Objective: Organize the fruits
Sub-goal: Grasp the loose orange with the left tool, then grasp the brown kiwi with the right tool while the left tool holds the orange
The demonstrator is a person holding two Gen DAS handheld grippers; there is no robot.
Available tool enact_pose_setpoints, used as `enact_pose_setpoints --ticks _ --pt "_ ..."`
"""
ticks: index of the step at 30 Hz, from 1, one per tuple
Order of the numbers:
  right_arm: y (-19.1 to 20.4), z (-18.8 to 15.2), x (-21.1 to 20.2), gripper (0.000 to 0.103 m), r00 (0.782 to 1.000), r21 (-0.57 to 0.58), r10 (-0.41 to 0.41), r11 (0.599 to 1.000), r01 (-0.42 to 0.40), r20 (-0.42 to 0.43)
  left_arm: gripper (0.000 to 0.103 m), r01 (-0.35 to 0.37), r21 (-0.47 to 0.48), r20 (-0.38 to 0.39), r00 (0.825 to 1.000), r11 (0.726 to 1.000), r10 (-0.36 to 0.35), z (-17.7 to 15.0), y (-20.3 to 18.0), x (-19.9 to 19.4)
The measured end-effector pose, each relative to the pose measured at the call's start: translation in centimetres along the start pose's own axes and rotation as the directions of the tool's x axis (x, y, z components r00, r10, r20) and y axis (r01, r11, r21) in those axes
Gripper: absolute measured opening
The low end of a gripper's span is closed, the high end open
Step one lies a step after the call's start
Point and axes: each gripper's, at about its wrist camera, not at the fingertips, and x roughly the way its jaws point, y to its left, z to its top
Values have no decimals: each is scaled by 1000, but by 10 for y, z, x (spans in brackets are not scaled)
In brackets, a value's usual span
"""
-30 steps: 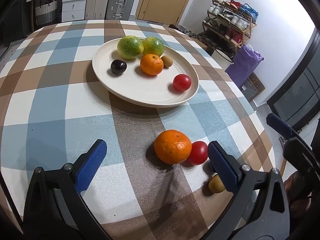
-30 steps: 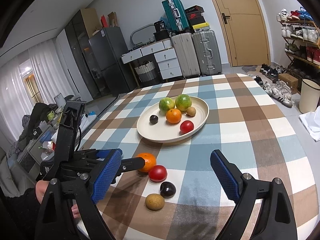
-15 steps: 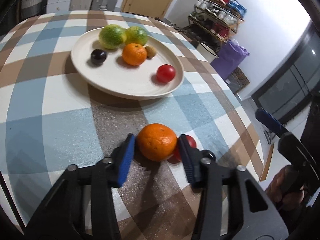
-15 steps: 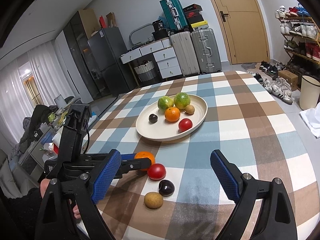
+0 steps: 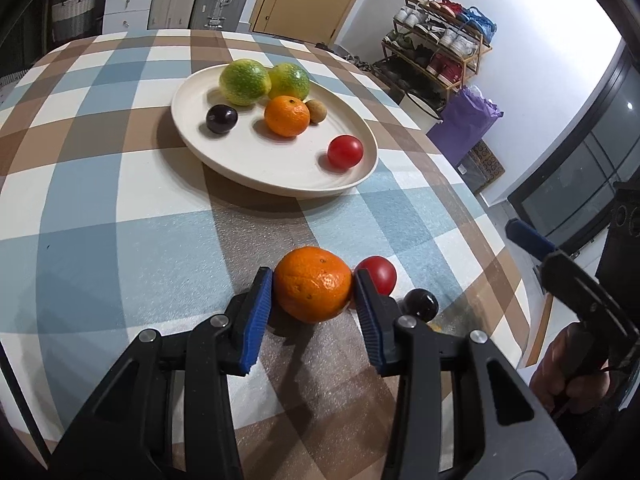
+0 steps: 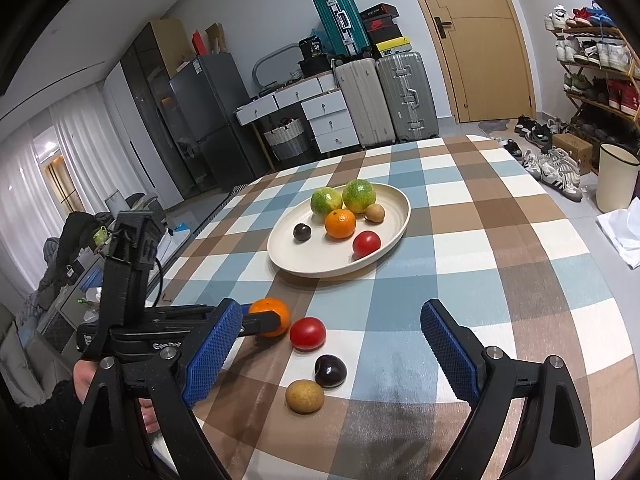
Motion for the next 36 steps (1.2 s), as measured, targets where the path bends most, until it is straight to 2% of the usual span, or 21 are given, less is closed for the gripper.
enact_pose_setpoints --ticks 8,16,23,36 --pt "5 -4 7 93 1000 -10 -1 1000 1 -30 38 -1 6 35 999 1000 1 -3 -1 -18" --pt "10 -12 7 93 999 -9 2 1000 -2 -47 38 -60 29 78 995 998 58 -7 -5 -37" --pt "18 -29 16 93 995 -15 -7 1000 6 -102 38 -119 70 111 988 990 111 -15 -13 -49" --pt "25 -46 32 93 988 -7 -21 1000 20 -154 38 -104 58 123 988 993 96 -26 -12 -61"
